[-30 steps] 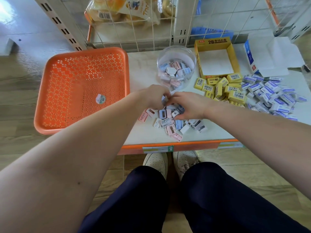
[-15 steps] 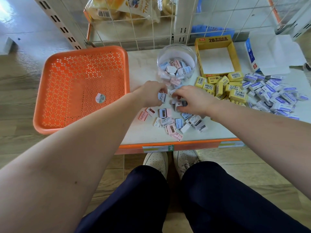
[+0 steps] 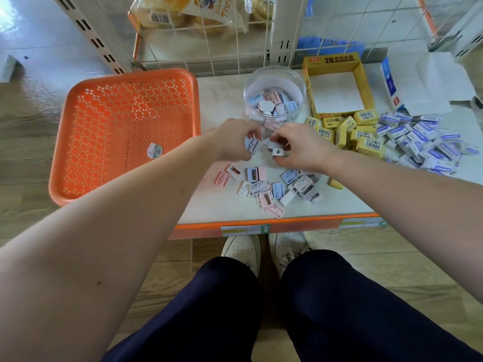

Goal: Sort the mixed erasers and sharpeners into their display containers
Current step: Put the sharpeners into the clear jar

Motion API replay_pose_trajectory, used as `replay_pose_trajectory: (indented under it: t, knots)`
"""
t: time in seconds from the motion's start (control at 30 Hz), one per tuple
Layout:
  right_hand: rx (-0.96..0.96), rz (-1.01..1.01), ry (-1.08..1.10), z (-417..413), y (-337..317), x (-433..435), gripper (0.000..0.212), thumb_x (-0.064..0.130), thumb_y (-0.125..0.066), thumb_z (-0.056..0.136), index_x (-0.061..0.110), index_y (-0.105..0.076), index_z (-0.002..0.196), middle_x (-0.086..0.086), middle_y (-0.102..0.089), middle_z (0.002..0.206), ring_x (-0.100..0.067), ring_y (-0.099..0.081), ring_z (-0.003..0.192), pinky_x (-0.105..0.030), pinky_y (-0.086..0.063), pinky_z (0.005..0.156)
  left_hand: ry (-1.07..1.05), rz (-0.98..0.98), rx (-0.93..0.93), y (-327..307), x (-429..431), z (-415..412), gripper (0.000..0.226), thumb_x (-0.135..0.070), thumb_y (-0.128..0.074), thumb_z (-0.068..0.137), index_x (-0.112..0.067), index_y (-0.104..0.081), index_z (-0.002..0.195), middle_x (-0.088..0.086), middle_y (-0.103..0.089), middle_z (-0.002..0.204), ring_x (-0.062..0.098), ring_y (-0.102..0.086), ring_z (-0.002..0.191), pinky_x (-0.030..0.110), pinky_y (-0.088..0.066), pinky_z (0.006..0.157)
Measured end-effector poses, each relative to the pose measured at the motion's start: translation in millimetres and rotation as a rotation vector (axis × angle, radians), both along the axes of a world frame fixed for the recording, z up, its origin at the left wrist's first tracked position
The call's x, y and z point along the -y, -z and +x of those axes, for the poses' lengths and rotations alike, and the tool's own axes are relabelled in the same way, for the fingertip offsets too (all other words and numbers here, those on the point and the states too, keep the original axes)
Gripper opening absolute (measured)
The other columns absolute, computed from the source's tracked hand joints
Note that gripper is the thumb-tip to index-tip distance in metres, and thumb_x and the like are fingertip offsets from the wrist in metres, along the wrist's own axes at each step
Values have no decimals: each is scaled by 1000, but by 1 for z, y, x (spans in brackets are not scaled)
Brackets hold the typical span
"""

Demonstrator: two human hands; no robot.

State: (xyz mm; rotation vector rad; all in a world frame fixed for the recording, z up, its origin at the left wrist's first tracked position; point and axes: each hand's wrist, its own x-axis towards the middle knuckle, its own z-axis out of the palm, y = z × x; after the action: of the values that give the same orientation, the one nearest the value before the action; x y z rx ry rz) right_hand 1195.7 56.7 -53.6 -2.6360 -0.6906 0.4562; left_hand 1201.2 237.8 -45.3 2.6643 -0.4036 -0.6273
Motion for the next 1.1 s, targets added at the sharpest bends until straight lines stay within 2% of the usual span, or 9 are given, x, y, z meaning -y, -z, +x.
replay_pose_trajectory:
  t: [0.1, 0.33, 0.47, 0.57, 0.67, 0.8, 0.9, 1.03, 1.1]
  knots:
    - [43, 38, 41, 0, -3, 5, 32, 23, -69, 77, 13, -64, 107, -6, -59, 102, -19, -54, 95, -16, -31, 75, -37, -76, -3, -15, -8, 9, 45, -7, -67, 77, -16, -59, 120, -1, -59, 121, 6, -48, 90, 8, -29, 71]
    - [55, 246, 192, 1, -23, 16, 21, 18, -66, 75, 15, -65, 96, 2, -62, 90, -13, -55, 81, -26, -45, 76, -103, -199, 20, -31, -16, 24, 42, -4, -66, 78, -16, -59, 118, -4, -53, 113, 12, -52, 86, -1, -36, 62]
    - [206, 316, 305, 17, -25, 13, 25, 16, -64, 78, 14, -65, 103, -3, -62, 99, -11, -52, 87, -16, -34, 74, -159, -289, 220, -37, 1, 34, 39, -10, -68, 75, -17, -61, 112, -5, -57, 106, 18, -59, 92, 27, -49, 85]
    - [298, 328, 382, 29, -26, 9, 32, 12, -62, 80, 10, -63, 112, -9, -61, 109, -18, -54, 99, -10, -27, 77, -232, -296, 337, -37, 12, 39, 38, -15, -69, 76, -19, -62, 113, -3, -61, 108, 13, -54, 91, 23, -45, 83]
    - [315, 322, 414, 35, -22, 3, 34, 9, -62, 82, 7, -61, 116, -12, -60, 113, -24, -55, 103, -10, -27, 78, -247, -272, 328, -33, 19, 39, 41, -11, -65, 76, -19, -61, 116, 2, -61, 114, 15, -55, 95, 21, -43, 82]
    - [236, 371, 440, 36, -20, -2, 39, 10, -62, 84, 9, -58, 123, -9, -58, 115, -19, -59, 88, -17, -40, 82, -234, -252, 295, -28, 20, 34, 44, -7, -59, 78, -18, -59, 120, 3, -58, 119, 14, -56, 96, 4, -31, 66]
    - [228, 380, 446, 35, -19, 0, 39, 9, -62, 84, 11, -58, 123, -7, -56, 116, -14, -58, 84, -22, -47, 81, -251, -267, 305, -27, 16, 33, 41, -6, -60, 78, -20, -60, 118, 0, -58, 119, 13, -57, 99, 5, -32, 64]
    - [281, 350, 373, 30, -16, 9, 26, 11, -60, 85, 11, -63, 111, -5, -57, 104, -11, -52, 82, -19, -41, 75, -286, -329, 300, -27, 7, 30, 31, -11, -62, 78, -20, -64, 107, -6, -63, 102, 11, -60, 83, 3, -35, 60]
    - [305, 305, 281, 24, -13, 14, 18, 14, -59, 85, 13, -64, 102, 0, -57, 93, -12, -52, 77, -24, -43, 73, -319, -389, 242, -28, 2, 27, 23, -13, -66, 78, -21, -65, 99, -12, -63, 87, 2, -58, 69, 7, -39, 62]
